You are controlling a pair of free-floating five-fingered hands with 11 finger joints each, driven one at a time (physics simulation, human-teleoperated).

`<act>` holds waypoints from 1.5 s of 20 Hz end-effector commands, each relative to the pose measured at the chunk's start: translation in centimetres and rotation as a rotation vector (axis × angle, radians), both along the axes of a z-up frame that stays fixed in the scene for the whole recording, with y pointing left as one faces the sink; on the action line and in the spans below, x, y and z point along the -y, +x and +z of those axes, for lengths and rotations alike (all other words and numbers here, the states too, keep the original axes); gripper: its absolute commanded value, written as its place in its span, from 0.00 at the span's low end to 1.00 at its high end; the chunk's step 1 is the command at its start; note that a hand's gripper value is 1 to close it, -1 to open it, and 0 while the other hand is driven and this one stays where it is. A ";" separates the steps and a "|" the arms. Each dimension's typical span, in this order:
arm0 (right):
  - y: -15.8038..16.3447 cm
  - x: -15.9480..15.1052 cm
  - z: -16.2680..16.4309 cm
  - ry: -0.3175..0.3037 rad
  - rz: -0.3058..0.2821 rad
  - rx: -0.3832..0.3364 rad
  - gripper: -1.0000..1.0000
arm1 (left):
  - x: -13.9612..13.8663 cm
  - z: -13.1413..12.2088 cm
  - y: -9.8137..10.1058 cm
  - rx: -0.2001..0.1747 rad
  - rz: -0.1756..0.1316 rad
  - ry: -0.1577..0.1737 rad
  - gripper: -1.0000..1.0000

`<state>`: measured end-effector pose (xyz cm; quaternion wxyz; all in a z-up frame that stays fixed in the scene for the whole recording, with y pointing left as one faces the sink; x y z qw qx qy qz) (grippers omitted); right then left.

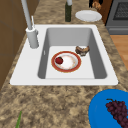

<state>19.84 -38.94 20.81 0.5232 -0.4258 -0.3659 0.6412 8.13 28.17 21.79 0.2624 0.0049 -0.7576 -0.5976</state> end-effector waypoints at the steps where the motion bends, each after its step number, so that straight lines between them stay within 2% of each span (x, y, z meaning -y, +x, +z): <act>1: -0.2 -1.9 2.6 0.016 -0.037 0.000 1.00 | 0.0 0.0 0.0 0.000 0.000 0.000 0.50; 15: -1.3 -9.7 12.2 0.014 -0.034 -0.005 1.00 | 0.0 0.0 0.0 0.000 0.000 0.000 0.50; 23: -2.1 -13.1 16.0 0.063 -0.044 -0.033 1.00 | 0.0 0.0 0.0 0.000 0.000 0.000 0.50; 27: -1.9 -14.7 17.7 0.077 -0.030 -0.056 1.00 | 0.0 0.0 0.0 0.000 0.000 0.000 0.50; 30: -2.2 -15.4 19.3 0.082 -0.045 -0.065 1.00 | 0.0 0.0 0.0 0.000 0.000 0.000 0.50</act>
